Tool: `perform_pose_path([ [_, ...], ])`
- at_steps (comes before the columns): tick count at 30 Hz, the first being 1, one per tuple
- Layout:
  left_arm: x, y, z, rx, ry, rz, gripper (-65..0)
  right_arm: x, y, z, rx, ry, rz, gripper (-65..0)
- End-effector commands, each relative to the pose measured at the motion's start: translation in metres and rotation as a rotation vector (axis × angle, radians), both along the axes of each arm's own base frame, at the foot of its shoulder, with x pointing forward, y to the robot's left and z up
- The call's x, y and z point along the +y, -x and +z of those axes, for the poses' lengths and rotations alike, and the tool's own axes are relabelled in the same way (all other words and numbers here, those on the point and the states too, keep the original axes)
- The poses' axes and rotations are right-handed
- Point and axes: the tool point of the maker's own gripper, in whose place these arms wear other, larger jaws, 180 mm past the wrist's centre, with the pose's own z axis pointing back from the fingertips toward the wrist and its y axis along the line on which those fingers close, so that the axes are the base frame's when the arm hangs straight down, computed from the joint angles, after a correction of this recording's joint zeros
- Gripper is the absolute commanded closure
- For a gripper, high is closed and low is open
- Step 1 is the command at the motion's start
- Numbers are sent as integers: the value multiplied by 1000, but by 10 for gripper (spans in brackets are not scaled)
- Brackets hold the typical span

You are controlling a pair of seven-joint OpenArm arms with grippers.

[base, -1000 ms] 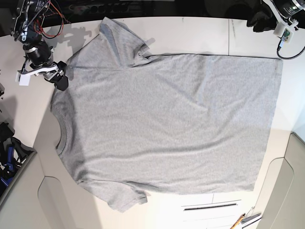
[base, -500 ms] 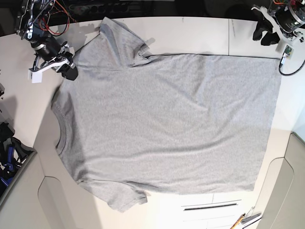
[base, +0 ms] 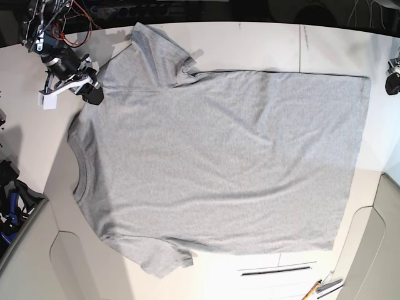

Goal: Fold the T-shirt properly
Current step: 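Move both grippers to the shirt's shoulder corners and grasp them, then lift the shoulders and flip the shirt over, laying it flat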

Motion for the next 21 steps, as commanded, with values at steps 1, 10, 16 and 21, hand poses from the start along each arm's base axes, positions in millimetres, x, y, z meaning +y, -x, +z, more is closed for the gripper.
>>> perform_pose_path([
  [1, 12, -2, 5, -10, 18, 14, -291, -1, 11, -9, 61, 31, 26, 0],
  [10, -3, 30, -48, 11, 452, 158, -291, -1, 11, -9, 61, 31, 26, 0],
  [16, -41, 22, -70, 72, 508, 77, -291, -1, 11, -9, 61, 31, 26, 0],
  [21, -55, 4, -75, 86, 506, 20, -291, -1, 11, -9, 61, 31, 26, 0],
])
